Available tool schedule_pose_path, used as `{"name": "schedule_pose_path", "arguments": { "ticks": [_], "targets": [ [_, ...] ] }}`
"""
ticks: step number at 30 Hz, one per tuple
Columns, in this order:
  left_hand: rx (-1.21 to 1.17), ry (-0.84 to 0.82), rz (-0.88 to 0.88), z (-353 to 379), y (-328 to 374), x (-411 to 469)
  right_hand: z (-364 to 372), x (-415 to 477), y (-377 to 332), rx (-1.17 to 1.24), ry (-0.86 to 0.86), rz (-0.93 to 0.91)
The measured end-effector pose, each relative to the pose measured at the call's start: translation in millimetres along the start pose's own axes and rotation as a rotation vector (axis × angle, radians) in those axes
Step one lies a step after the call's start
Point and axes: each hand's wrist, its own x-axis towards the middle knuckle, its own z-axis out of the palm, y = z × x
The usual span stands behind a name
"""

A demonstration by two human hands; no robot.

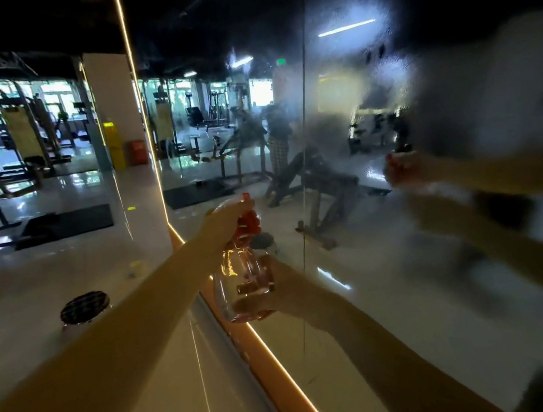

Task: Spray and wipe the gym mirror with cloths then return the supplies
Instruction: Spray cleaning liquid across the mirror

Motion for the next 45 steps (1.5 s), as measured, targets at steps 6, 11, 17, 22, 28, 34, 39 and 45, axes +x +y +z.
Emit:
{"name": "schedule_pose_path", "arguments": {
  "ticks": [6,11,17,22,28,34,39,45],
  "targets": [
    [0.061,0.017,-0.086,3,-38,20,0,5,23,-0.059,-0.055,0.053],
    [0.019,-0.028,-0.142,6,-57,23,4,17,42,-0.12,-0.118,0.136],
    [-0.129,-0.092,-0.221,-4,-95,22,7,28,72,-0.178,-0.102,0.232],
    [-0.193,-0.111,-0.218,-5,-120,25,5,37,87,-0.196,-0.085,0.296],
    [-0.069,0.08,-0.209,7,-129,34,0,51,101,-0.245,-0.138,0.3],
    [-0.108,0.099,-0.306,1,-143,56,2,68,114,-0.25,-0.131,0.295],
    [-0.201,-0.036,-0.228,-8,-136,63,-7,90,115,-0.153,-0.154,0.28],
    [-0.141,0.107,-0.171,-9,-115,78,-14,105,107,-0.116,-0.148,0.255]
  ]
}}
